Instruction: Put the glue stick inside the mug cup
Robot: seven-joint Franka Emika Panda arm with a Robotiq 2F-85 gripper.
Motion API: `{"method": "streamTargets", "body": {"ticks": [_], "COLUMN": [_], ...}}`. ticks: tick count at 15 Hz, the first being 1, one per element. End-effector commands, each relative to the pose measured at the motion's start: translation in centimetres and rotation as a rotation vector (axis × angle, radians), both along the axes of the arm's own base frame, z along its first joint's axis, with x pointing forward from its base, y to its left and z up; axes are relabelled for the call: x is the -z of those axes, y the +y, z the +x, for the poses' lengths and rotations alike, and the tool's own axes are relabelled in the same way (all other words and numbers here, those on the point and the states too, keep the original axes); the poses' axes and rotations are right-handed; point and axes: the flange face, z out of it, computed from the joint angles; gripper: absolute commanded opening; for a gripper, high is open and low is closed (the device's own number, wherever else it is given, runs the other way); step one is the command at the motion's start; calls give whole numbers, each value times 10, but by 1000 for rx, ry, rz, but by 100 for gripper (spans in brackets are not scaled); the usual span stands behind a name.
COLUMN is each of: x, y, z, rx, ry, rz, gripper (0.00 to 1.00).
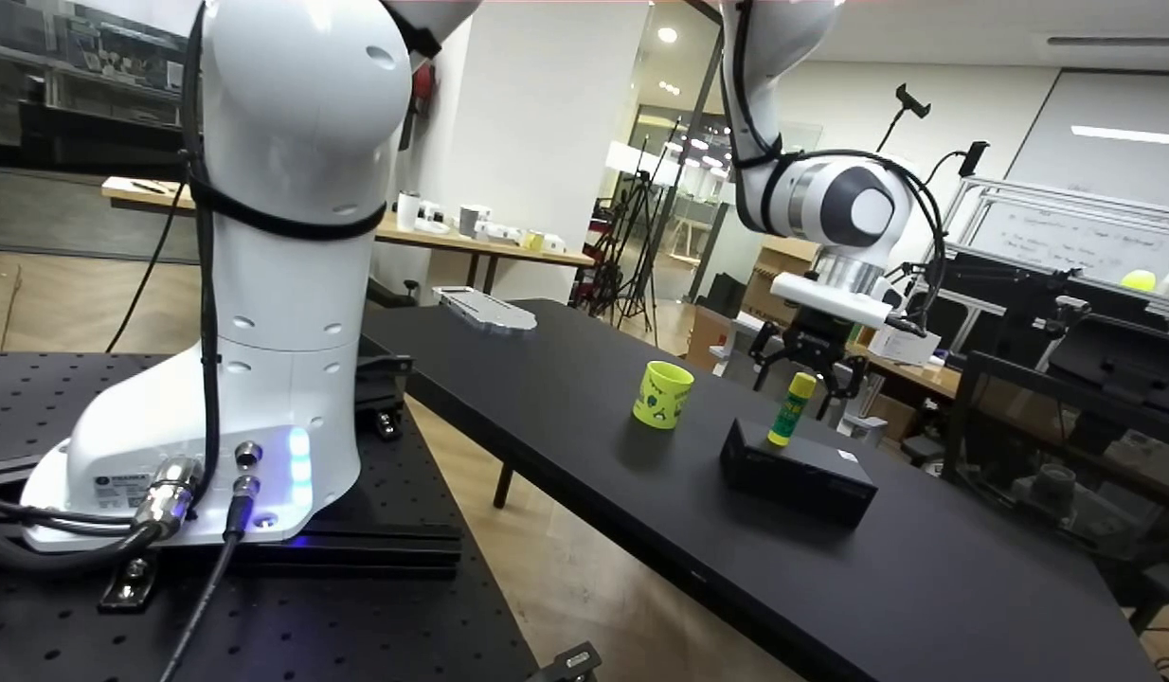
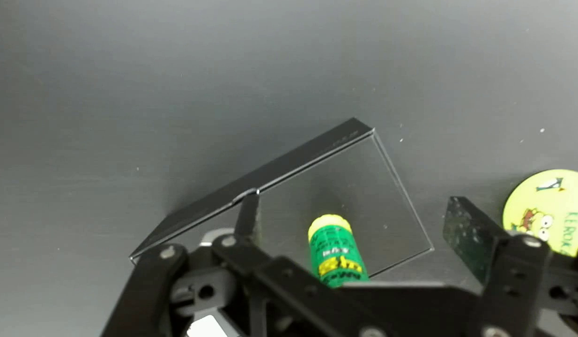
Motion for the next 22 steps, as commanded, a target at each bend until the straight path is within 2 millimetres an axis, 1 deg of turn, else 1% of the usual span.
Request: {"method": "streamTargets", "body": {"ticks": [1,2,3,4,6,7,9,10,11,12,13,15,17,18,19,20,21,22], "x": [6,5,1,-2,-11,-14,-21,-24,-27,-28,-28,-26,-21,-16,-11,-6,0,4], "y": [0,1,3,4,5,5,4,3,3,2,3,4,7,8,9,11,12,13], "z": [55,67,76,84,94,97,99,100,100,100,99,98,96,94,93,91,89,89], "rx": [17,14,11,6,14,21,36,37,31,30,36,36,36,34,34,36,37,40], "ry": [-20,-30,-44,-52,-42,-26,22,35,54,67,83,114,137,148,160,177,191,198], "rz": [8,9,16,22,28,29,36,32,33,35,36,37,41,45,47,48,48,50], "gripper": [100,100,75,74,60,51,39,31,75,71,71,82,96,99,100,100,74,75]}}
